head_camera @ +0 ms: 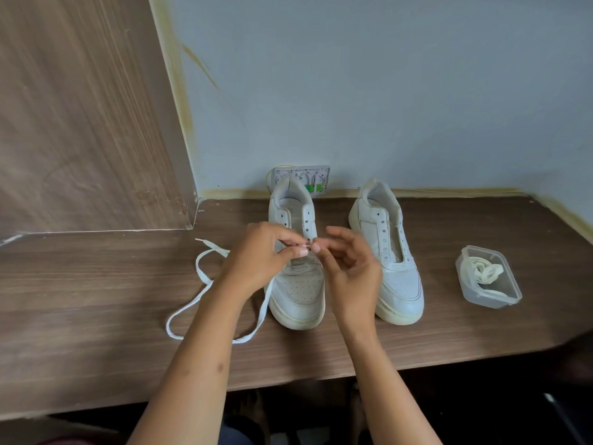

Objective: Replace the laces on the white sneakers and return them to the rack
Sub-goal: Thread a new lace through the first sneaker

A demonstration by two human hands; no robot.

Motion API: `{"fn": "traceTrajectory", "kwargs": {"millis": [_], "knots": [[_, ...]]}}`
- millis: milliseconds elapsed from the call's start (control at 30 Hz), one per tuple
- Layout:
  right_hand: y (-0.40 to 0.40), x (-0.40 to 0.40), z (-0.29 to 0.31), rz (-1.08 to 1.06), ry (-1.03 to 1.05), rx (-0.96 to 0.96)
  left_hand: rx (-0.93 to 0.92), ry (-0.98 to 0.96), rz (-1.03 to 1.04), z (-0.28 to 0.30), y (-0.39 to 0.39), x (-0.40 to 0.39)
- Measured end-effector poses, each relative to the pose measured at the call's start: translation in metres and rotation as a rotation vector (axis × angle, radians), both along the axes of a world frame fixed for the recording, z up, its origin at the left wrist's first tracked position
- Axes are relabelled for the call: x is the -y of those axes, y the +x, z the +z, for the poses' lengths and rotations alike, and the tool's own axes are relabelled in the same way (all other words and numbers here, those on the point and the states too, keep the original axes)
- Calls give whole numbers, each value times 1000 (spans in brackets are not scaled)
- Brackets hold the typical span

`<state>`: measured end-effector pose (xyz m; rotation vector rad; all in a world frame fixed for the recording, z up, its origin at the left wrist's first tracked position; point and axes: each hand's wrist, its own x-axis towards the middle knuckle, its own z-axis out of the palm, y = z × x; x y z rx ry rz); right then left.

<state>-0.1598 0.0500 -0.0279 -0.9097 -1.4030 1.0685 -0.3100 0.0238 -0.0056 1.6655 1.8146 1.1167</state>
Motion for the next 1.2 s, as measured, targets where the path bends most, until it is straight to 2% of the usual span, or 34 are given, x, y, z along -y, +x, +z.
{"fn": "traceTrajectory", "kwargs": {"millis": [67,167,333,533,733,800,900,1100,1200], "knots": [[0,-2,-1,-49,-20,-17,-16,19,58,-3,0,-4],[2,-7,-7,-109,12,139,-41,42,154,-10,-1,-6],[4,-16,-24,-75,-33,347,-237,102,265,-12,0,-5],[-1,-14,-27,-49,22,412,-521,88,377,-23,15,-10],[2,-14,-25,-43,2,379,-591,45,387,-26,21,-13],[2,-14,-26,-42,2,377,-522,40,360,-29,22,-14],[1,-14,-27,-45,15,382,-318,18,394,-34,17,-16],[1,-15,-26,-41,6,366,-106,9,461,-39,18,-18],[2,-14,-25,-42,1,357,-107,17,438,-40,18,-19]]}}
